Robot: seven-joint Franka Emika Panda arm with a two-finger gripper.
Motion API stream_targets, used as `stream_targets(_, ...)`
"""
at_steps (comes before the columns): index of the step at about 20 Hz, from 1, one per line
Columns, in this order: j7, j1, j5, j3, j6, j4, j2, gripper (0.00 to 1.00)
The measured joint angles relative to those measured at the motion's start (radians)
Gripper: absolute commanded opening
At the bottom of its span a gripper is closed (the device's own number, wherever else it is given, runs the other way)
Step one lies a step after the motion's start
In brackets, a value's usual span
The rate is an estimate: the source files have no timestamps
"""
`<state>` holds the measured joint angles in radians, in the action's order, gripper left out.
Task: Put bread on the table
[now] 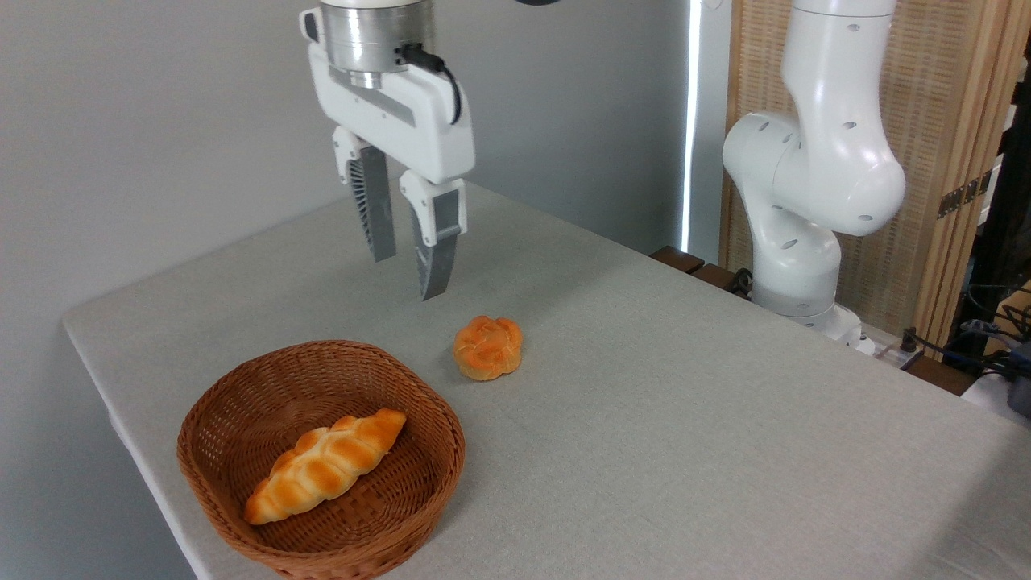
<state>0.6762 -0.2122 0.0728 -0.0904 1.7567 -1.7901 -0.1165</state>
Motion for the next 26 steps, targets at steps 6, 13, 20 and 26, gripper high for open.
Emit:
stream_targets(6, -0.033, 0.035, -0.005, 0.001, -0.068, 0.118, 0.086, 1.00)
stream_targets(13, -0.022, 0.037, -0.005, 0.004, -0.091, 0.127, 0.090, 1.00)
stream_targets(20, -0.014, 0.037, -0.005, 0.004, -0.091, 0.127, 0.090, 1.00)
stream_targets(26, -0.014, 0.100, -0.005, 0.055, -0.092, 0.127, 0.090, 1.00)
